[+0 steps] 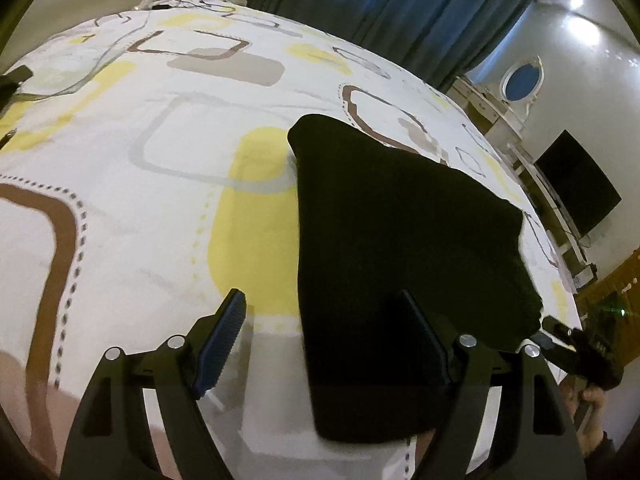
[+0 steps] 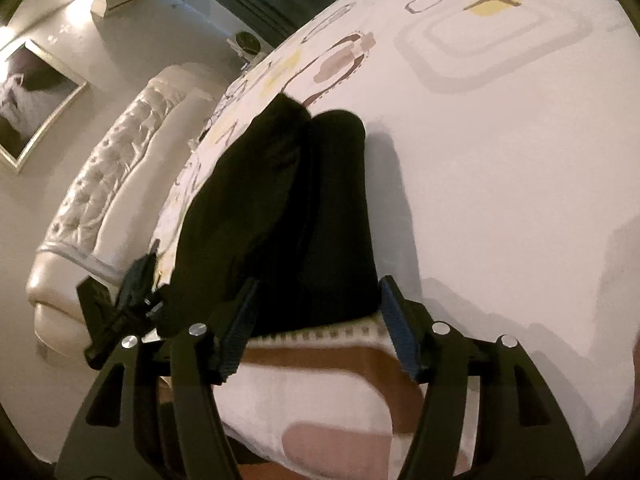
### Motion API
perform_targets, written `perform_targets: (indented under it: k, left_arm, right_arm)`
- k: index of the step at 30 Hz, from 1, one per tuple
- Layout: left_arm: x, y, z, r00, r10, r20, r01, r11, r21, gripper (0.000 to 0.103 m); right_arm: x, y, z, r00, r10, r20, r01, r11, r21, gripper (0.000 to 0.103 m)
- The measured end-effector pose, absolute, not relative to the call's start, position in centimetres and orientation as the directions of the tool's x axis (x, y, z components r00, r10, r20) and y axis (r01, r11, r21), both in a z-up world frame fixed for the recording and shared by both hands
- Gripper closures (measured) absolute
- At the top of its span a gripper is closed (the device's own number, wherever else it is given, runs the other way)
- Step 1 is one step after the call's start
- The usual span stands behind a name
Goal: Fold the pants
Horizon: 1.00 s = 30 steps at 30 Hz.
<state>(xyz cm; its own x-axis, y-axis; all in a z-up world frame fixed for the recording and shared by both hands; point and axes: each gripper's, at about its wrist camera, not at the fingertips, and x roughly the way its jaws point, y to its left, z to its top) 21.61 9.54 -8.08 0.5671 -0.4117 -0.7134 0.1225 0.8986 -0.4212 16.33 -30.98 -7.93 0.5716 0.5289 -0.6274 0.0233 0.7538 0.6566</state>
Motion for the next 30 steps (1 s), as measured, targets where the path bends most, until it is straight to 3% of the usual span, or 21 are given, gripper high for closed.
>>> perform_targets:
  k: [20,28,30]
  left_arm:
    - [11.1,2.3,-6.3,0.579,-0.383,-0.719,0.218,0.923,-0.317,0.026]
    - [9.9,-0.8,-6.5,0.575,-0.301,-0.761,0.219,0.953,-0.211,0.025]
    - [9.8,-1.2,-6.6,0.578,-0.270,-0.770,0.217,0.961,-0.174,0.019]
  right_arm:
    - [8.5,-22.8,-7.7,0.525,0.364,-0.769,-0.024,0.910,0.414,0.041]
    - [7.5,-22.3,-7.6,0.523,0.360,-0.773,-0.040,0.916,0.400,0.040]
    - [7.3,-22.3,-7.5,0.524,0.363,-0.770,-0.040,0.914,0.404,0.040]
